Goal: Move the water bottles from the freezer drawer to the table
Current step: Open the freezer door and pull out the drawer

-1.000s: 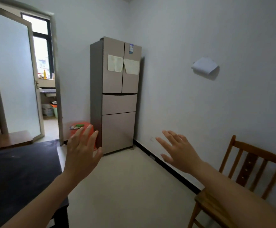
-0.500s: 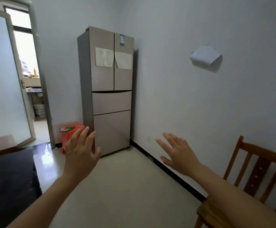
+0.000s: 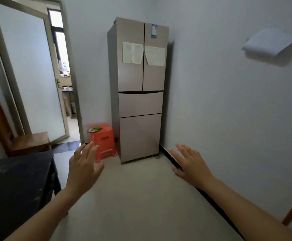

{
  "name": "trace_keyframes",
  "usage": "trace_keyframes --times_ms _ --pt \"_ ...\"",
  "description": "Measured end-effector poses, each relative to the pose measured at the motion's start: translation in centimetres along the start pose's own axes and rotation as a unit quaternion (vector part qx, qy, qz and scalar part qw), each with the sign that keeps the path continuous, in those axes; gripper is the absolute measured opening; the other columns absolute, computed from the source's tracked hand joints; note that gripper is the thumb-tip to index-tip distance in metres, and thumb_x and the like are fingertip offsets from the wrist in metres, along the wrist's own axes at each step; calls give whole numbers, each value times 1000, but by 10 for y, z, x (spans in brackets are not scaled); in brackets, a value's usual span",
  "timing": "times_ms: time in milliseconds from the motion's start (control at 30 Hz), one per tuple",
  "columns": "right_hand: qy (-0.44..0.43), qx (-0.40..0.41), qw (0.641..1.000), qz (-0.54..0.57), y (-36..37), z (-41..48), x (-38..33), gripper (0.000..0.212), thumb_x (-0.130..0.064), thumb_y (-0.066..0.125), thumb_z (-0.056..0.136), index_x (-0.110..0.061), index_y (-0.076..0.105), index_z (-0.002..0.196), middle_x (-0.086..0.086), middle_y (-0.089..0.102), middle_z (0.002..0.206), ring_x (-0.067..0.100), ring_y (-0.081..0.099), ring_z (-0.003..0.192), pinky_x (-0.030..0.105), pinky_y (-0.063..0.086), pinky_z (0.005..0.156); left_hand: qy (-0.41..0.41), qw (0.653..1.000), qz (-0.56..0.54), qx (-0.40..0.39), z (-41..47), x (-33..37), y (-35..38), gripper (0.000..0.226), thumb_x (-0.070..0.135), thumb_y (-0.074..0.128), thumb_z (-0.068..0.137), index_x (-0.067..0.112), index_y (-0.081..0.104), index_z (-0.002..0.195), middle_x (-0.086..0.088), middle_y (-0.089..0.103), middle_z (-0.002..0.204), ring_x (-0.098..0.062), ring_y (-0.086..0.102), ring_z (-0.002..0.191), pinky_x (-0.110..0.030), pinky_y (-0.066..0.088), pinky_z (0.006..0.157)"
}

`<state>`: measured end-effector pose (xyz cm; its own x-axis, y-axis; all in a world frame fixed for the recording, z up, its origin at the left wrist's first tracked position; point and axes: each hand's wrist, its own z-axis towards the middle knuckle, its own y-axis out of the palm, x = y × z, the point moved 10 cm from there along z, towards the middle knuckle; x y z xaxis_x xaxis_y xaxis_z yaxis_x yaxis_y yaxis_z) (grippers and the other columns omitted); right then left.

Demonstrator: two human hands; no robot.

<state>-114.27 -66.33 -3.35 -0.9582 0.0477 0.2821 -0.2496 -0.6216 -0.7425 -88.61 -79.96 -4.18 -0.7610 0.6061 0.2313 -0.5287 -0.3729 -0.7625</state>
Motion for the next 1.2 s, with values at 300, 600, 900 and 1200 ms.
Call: trace_keyframes --times_ms 300,600,900,1200 --pt "-42 19 998 37 82 89 -7 89 -41 86 49 -21 43 124 13 65 115 28 66 100 37 55 71 -144 976 -127 99 51 -53 18 52 29 49 78 -5 56 116 -27 58 118 -43 50 113 -45 34 95" --pt "-48 13 999 6 155 188 49 89 -35 87 47 -21 46 125 15 63 118 31 64 104 39 55 72 -189 957 -199 92 148 -87 100 57 34 44 76 -2 53 119 -25 56 120 -39 50 112 -39 35 91" --pt "-14 6 1000 6 241 219 113 86 -36 87 46 -21 47 120 14 67 111 29 67 98 37 55 69 -203 956 -210 30 222 -95 203 57 43 48 79 7 50 124 -17 54 123 -28 48 109 -30 33 84" --pt "-19 -36 999 -10 346 294 206 69 -43 88 44 -18 70 105 11 69 107 27 68 95 36 56 66 -228 933 -275 43 336 -89 295 29 18 56 89 8 55 116 -13 59 115 -27 57 104 -26 46 76"
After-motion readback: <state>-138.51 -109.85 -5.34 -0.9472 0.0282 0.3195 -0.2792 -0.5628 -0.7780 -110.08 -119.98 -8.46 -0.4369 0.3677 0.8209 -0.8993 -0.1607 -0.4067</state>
